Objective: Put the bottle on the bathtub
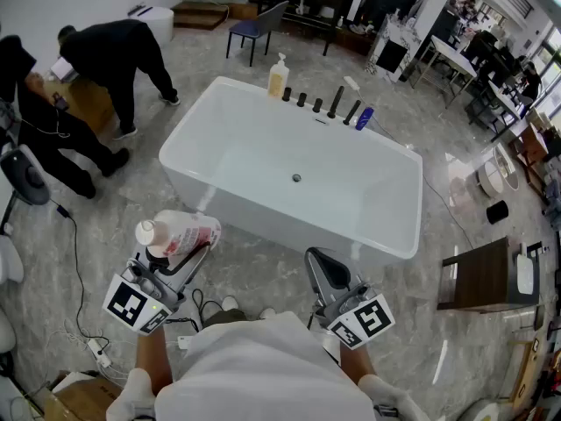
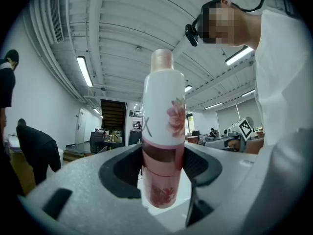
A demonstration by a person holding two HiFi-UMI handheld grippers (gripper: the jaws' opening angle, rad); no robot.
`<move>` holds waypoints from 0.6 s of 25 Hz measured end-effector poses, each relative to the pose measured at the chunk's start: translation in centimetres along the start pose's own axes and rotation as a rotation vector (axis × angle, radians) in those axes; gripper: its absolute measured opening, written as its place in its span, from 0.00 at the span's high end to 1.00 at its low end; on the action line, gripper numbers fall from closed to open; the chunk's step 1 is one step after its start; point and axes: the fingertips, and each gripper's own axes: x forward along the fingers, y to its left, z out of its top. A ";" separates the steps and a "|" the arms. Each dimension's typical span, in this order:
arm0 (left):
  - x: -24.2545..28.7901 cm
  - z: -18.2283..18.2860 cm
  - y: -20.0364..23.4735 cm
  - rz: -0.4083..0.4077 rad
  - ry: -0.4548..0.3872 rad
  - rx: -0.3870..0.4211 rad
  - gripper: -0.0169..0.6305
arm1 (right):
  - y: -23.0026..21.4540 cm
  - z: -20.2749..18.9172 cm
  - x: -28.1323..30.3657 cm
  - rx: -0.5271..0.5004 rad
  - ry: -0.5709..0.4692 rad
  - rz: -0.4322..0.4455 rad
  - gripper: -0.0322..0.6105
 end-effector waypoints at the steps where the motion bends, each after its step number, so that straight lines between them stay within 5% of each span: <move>1: 0.0 0.0 0.0 0.004 0.003 0.001 0.60 | 0.0 0.0 0.1 -0.001 0.002 0.004 0.93; 15: 0.3 -1.3 0.5 -0.006 0.036 -0.006 0.60 | -0.4 -1.1 1.1 0.024 0.011 0.011 0.93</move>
